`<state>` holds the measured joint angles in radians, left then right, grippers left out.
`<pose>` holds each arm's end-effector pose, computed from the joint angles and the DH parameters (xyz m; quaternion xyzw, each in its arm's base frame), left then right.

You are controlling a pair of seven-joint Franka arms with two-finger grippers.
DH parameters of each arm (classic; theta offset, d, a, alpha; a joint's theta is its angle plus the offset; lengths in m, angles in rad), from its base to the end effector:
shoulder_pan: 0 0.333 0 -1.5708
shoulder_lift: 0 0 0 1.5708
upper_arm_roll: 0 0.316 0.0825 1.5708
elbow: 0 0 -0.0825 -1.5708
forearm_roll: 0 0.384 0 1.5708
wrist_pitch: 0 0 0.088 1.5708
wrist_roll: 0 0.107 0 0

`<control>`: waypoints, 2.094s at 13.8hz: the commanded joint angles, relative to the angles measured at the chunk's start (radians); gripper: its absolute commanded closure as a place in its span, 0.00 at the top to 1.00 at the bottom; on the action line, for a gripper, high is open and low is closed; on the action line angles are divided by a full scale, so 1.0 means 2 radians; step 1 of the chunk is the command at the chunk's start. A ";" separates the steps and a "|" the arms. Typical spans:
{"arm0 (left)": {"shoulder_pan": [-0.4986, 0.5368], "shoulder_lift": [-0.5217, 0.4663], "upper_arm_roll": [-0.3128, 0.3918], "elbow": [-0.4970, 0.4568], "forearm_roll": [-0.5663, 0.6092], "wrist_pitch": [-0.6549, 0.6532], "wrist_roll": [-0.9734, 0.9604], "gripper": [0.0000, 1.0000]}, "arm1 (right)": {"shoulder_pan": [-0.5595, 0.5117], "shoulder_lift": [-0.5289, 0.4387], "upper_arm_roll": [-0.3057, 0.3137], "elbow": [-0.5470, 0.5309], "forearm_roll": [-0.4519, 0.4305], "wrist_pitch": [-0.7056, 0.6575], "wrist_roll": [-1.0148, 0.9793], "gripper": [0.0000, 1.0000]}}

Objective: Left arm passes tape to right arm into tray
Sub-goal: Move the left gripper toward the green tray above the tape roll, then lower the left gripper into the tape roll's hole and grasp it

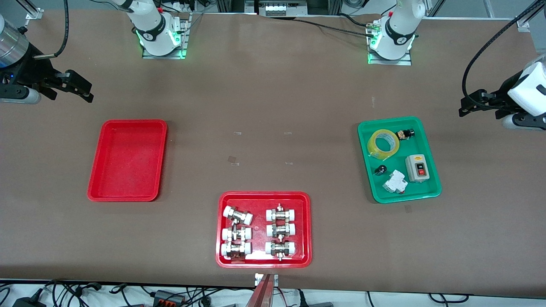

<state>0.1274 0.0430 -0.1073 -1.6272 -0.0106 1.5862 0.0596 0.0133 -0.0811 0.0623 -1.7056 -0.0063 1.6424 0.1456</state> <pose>0.5648 0.0114 0.5753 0.9989 -0.0195 -0.0415 0.0093 0.5329 0.0410 0.6109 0.9993 -0.0349 0.0094 0.0046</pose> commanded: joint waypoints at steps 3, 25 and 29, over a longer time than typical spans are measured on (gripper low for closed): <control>0.006 0.017 0.000 0.001 -0.001 0.005 -0.005 1.00 | -0.004 -0.006 0.002 -0.004 0.002 -0.004 -0.003 1.00; -0.007 0.195 -0.008 -0.031 0.006 0.116 -0.050 1.00 | -0.004 -0.007 0.002 -0.006 0.002 -0.004 -0.002 1.00; -0.010 0.175 -0.028 -0.136 0.005 0.176 -0.106 1.00 | -0.004 -0.007 0.002 -0.007 0.002 -0.004 -0.002 1.00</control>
<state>0.1018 0.4697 -0.1367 -1.7678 -0.0106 1.8783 -0.0942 0.0133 -0.0811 0.0623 -1.7072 -0.0063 1.6373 0.1456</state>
